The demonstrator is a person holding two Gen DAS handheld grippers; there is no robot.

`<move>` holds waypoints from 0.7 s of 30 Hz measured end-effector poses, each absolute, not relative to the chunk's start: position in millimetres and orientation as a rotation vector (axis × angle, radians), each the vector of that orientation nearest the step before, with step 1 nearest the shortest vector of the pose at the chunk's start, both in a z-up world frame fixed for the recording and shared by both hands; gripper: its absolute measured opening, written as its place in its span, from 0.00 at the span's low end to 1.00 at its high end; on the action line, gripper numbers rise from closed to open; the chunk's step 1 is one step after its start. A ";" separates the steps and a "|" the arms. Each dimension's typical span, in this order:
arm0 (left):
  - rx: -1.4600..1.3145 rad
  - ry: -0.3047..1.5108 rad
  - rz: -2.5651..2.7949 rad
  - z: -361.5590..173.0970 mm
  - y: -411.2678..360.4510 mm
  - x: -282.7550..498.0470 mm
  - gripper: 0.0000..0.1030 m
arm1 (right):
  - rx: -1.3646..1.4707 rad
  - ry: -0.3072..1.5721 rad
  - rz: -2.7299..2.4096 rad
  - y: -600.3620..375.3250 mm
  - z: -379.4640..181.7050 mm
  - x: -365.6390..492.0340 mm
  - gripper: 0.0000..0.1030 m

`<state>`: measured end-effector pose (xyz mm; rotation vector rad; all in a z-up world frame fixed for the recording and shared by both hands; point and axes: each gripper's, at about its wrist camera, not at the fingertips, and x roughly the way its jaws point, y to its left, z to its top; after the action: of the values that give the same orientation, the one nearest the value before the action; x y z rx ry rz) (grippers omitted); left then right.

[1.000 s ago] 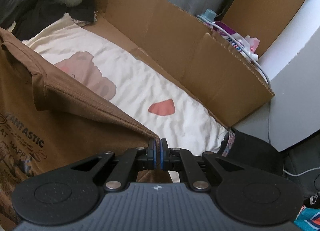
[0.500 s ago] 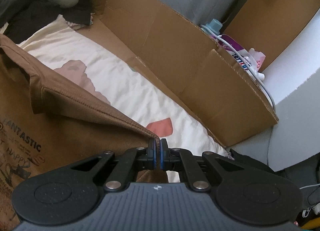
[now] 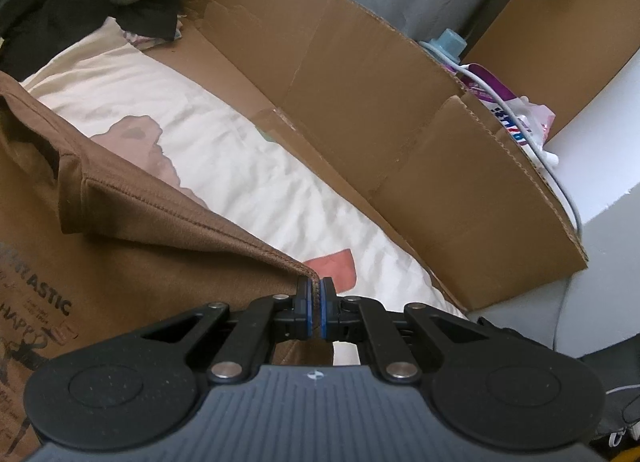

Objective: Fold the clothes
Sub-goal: 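Lift the brown shirt hem with both tools and carry it toward the collar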

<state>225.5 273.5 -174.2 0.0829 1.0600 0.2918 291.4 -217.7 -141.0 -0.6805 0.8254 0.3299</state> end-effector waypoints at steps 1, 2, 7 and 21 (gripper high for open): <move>0.086 1.060 0.291 -175.9 275.7 229.2 0.03 | -0.679 0.827 0.331 -216.5 -143.9 296.0 0.02; 0.089 1.058 0.291 -177.6 278.1 233.1 0.03 | -0.676 0.828 0.332 -215.3 -146.9 301.2 0.02; 0.101 1.058 0.278 -188.5 289.2 260.7 0.03 | -0.695 0.831 0.325 -210.5 -163.8 328.4 0.02; 0.147 1.217 0.215 -244.6 297.3 322.5 0.04 | -0.669 0.949 0.311 -212.2 -235.8 397.2 0.02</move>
<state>322.5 297.3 -244.6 0.1475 1.2165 0.2150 397.2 -212.2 -235.8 -0.6693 0.9494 0.3105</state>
